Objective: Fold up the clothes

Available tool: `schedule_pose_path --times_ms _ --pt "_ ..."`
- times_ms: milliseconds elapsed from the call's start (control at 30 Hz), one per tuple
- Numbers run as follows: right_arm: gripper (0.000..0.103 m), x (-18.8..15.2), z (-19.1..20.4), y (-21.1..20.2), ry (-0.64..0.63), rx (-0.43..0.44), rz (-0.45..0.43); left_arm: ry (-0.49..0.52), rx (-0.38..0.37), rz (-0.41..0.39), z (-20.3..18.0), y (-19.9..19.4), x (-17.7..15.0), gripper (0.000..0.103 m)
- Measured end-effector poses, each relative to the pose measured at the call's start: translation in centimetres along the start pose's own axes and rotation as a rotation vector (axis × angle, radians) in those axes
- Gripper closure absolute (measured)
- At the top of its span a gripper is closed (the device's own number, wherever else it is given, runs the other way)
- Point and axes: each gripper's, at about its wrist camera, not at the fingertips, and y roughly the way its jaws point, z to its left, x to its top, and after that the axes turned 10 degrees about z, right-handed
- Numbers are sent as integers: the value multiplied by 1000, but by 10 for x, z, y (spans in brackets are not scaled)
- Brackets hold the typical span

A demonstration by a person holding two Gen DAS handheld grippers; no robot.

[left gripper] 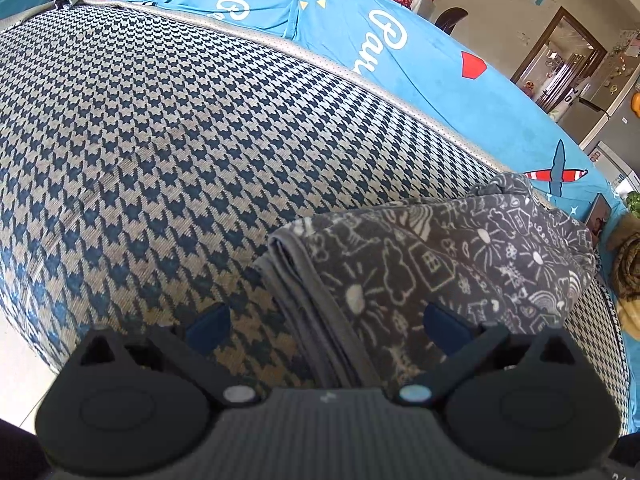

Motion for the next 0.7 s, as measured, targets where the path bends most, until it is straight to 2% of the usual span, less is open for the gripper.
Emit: schedule_pose_path --times_ms 267,633,700 --pt "55 -6 3 28 52 57 55 -38 -39 25 7 2 -1 0" --pt "53 -6 5 45 98 101 36 -76 -98 54 20 1 -4 0" --pt "65 -6 6 48 95 91 32 -85 -112 57 21 0 -4 0"
